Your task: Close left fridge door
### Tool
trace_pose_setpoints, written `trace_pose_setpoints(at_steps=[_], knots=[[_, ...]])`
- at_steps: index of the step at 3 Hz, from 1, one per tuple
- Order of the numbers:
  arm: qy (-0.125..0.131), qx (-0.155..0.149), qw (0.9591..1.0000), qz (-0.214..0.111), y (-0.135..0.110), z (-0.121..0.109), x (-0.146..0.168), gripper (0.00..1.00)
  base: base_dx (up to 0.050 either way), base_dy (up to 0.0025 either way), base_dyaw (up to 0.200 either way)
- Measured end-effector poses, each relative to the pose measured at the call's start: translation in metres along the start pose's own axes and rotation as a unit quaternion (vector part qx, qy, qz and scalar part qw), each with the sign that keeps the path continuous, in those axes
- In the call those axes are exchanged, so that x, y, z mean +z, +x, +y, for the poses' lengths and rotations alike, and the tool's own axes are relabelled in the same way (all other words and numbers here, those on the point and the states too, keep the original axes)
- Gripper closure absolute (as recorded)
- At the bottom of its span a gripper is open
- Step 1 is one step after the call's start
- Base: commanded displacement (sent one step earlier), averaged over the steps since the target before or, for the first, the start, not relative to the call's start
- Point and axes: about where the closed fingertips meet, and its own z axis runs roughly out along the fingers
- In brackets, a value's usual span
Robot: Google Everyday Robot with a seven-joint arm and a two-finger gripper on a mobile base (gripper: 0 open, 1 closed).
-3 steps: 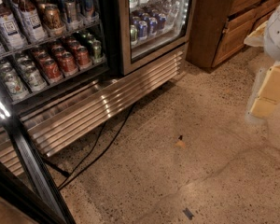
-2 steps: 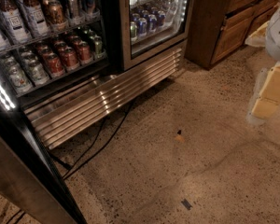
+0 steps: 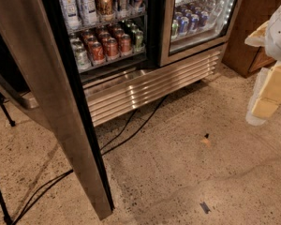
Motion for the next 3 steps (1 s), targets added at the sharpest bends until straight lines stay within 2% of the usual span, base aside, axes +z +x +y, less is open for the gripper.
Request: trace_pose_setpoints(at_steps=[1, 3], knots=[[0.0, 0.0, 1.0, 0.0, 0.0, 0.0, 0.0, 0.0, 0.0, 0.0, 0.198], [0.0, 0.0, 1.0, 0.0, 0.0, 0.0, 0.0, 0.0, -0.05, 0.00015, -0.001]])
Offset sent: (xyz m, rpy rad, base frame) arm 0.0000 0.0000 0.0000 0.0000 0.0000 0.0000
